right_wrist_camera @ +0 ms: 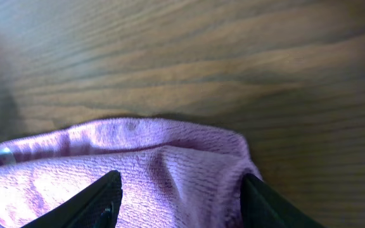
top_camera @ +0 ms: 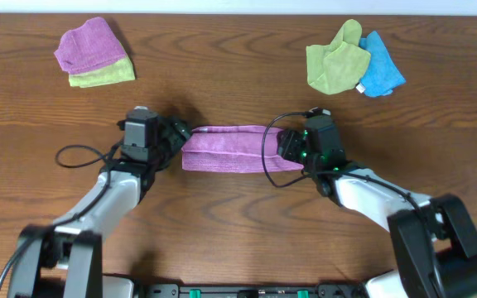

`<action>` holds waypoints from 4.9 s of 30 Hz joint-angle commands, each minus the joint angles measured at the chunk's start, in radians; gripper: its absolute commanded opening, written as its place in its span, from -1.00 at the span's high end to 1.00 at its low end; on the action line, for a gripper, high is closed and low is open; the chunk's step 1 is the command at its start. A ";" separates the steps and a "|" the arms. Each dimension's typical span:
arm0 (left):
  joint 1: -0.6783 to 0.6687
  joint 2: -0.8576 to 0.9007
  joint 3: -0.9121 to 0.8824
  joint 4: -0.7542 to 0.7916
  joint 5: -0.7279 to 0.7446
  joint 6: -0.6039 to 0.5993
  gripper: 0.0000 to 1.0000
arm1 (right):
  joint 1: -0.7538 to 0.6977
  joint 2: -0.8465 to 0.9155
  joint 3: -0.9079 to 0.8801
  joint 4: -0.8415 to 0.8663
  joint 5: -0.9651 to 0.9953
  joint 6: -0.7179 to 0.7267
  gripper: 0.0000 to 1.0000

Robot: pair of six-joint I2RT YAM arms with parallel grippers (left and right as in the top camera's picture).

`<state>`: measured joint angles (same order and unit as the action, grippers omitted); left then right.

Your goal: Fold the cloth

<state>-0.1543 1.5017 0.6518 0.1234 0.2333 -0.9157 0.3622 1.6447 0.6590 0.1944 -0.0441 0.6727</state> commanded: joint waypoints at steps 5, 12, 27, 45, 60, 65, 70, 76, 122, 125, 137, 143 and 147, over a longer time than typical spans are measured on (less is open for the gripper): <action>0.018 -0.164 0.021 -0.114 0.061 0.027 -0.71 | -0.056 -0.140 0.001 -0.198 -0.001 -0.001 -0.38; 0.014 -0.177 0.021 -0.124 0.191 -0.071 -0.21 | -0.068 -0.254 0.001 -0.343 -0.003 0.025 -0.40; -0.066 0.061 0.021 0.053 0.187 -0.224 0.88 | -0.068 -0.324 0.001 -0.500 -0.039 0.124 -0.49; -0.069 0.212 0.021 0.116 0.151 -0.237 0.88 | -0.067 -0.151 0.001 -0.417 -0.080 0.172 -0.47; -0.070 0.243 0.021 0.113 0.152 -0.237 0.88 | -0.023 -0.043 0.001 -0.303 -0.099 0.248 -0.45; -0.070 0.243 0.021 0.113 0.152 -0.237 0.88 | 0.010 -0.021 0.001 -0.256 -0.102 0.256 -0.41; -0.070 0.243 0.021 0.113 0.153 -0.237 0.88 | 0.023 -0.003 0.000 -0.242 -0.075 0.259 -0.21; -0.070 0.243 0.021 0.113 0.153 -0.236 0.89 | 0.023 0.016 0.000 -0.238 -0.025 0.257 0.35; -0.069 0.243 0.058 0.082 0.152 -0.194 0.88 | 0.238 -0.041 0.187 -0.017 -0.150 -0.010 0.97; -0.069 0.243 0.058 0.082 0.154 -0.187 0.88 | 0.255 -0.005 0.241 -0.048 -0.166 -0.045 0.97; -0.066 0.243 0.058 0.083 0.174 -0.161 0.88 | 0.314 0.100 0.356 -0.098 -0.230 -0.087 0.98; -0.034 0.243 0.067 0.068 0.230 -0.092 0.89 | 0.321 0.108 0.365 -0.108 -0.243 -0.103 0.97; -0.011 0.243 0.086 0.051 0.259 -0.050 0.88 | 0.333 0.108 0.366 -0.108 -0.248 -0.108 0.98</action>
<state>-0.1791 1.7309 0.7059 0.1814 0.4580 -1.0210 0.6781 1.7496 1.0027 0.0868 -0.2756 0.5900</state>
